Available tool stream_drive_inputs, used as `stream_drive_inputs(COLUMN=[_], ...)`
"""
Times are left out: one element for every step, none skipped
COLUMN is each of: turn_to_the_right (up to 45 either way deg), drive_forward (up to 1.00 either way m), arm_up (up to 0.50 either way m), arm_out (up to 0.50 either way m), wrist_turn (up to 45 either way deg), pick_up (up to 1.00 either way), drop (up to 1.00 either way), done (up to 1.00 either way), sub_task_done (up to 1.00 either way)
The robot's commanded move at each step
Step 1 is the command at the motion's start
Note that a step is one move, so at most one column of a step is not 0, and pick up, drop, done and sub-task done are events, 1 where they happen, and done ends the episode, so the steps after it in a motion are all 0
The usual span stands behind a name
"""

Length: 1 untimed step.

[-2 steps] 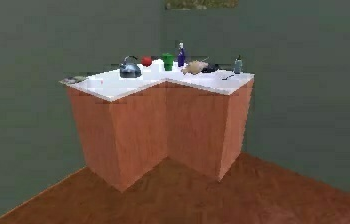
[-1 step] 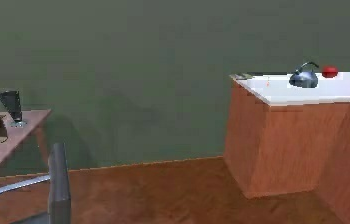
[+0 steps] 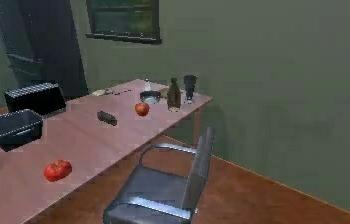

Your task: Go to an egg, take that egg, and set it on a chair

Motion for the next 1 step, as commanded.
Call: stream_drive_inputs(turn_to_the_right=[-45.0], drive_forward=[0.00], arm_up=[0.00], arm_out=[0.00], wrist_turn=[0.0], pick_up=[0.00], drop=[0.00], done=[0.00], sub_task_done=[0.00])
